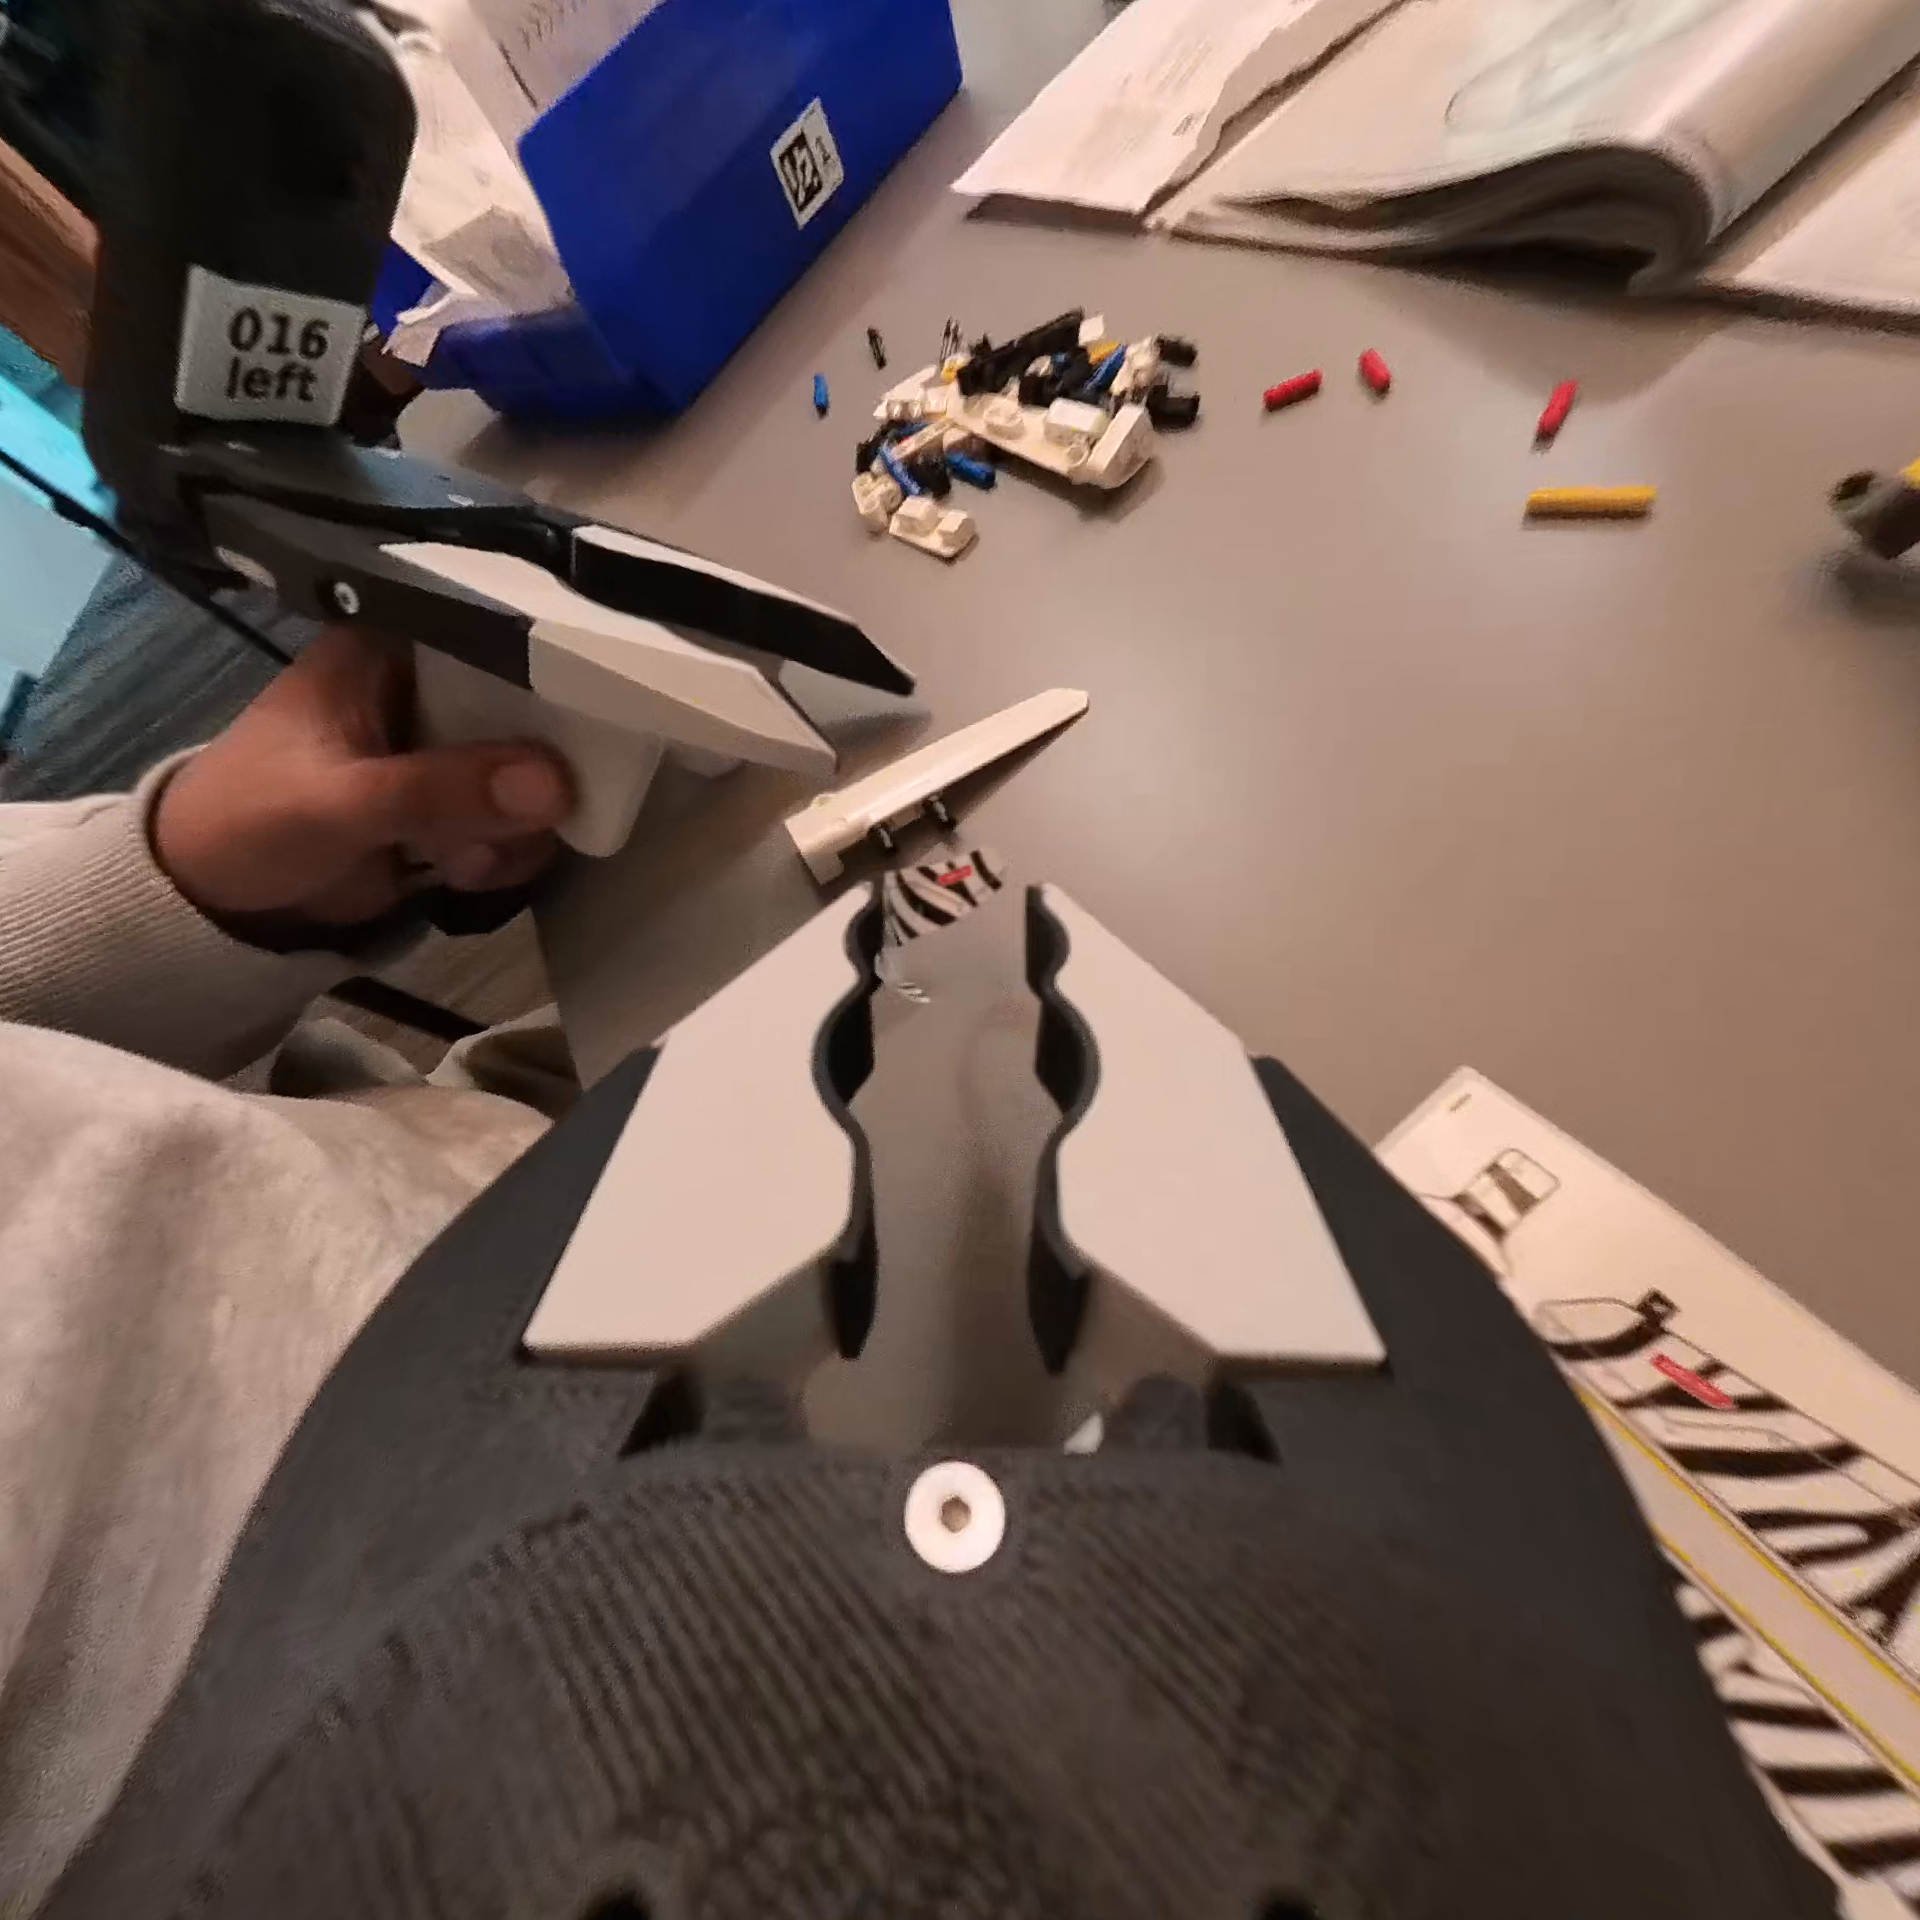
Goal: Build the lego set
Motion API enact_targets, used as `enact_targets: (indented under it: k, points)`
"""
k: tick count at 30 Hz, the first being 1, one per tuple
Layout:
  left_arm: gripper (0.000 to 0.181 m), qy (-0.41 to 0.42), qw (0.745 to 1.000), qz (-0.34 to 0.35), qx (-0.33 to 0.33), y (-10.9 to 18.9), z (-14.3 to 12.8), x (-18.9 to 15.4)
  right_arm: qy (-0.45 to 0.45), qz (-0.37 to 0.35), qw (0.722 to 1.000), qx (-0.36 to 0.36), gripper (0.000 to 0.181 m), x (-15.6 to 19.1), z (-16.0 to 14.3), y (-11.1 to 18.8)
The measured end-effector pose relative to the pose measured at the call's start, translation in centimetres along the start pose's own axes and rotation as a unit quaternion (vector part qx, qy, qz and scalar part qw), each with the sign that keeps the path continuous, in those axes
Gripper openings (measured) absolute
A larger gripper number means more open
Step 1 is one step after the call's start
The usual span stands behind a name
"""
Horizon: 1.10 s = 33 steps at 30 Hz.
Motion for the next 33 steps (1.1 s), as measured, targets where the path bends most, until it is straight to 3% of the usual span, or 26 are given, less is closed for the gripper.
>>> enact_targets:
  k: [1,5,8,13,16,20,30,33]
  points:
    - [0.060,-0.002,1.000,-0.003,-0.008,0.2,0.1,-0.1,0.005,-0.007,1.000,-0.008,0.030,-0.1,0.1,0.3]
    - [0.059,-0.024,0.999,-0.016,-0.029,0.8,0.3,-1.0,0.043,-0.040,0.998,-0.002,0.041,-0.2,0.0,0.9]
    - [0.053,-0.057,0.994,-0.083,-0.038,0.9,0.4,-3.5,0.103,-0.050,0.993,-0.005,0.038,0.6,0.0,1.0]
    - [0.053,-0.111,0.961,-0.247,-0.049,1.8,0.1,-8.0,0.032,0.084,0.995,-0.041,0.029,2.7,0.8,1.7]
    - [0.046,-0.190,0.954,-0.233,-0.005,1.5,-1.2,-8.8,-0.030,0.169,0.982,-0.075,0.029,2.9,1.7,3.0]
    - [0.031,-0.250,0.946,-0.207,0.021,0.6,-2.3,-9.9,-0.089,0.243,0.964,-0.063,0.034,2.6,1.6,3.8]
    - [0.034,-0.243,0.954,-0.174,-0.035,1.5,-0.6,-9.6,-0.034,0.203,0.978,-0.013,0.040,1.5,0.3,4.1]
    - [0.034,-0.257,0.950,-0.177,-0.023,1.4,-0.8,-10.0,-0.005,0.202,0.979,-0.003,0.046,2.0,0.1,4.1]
Point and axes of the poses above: each gripper's, where its closed fingertips meet, y back along the fingers, z out of its top, x = y × z across the jaws, the point moved 4 cm from there along y, back along the fingers, and after that the axes turned 8 degrees about x, right-handed, at the moved point
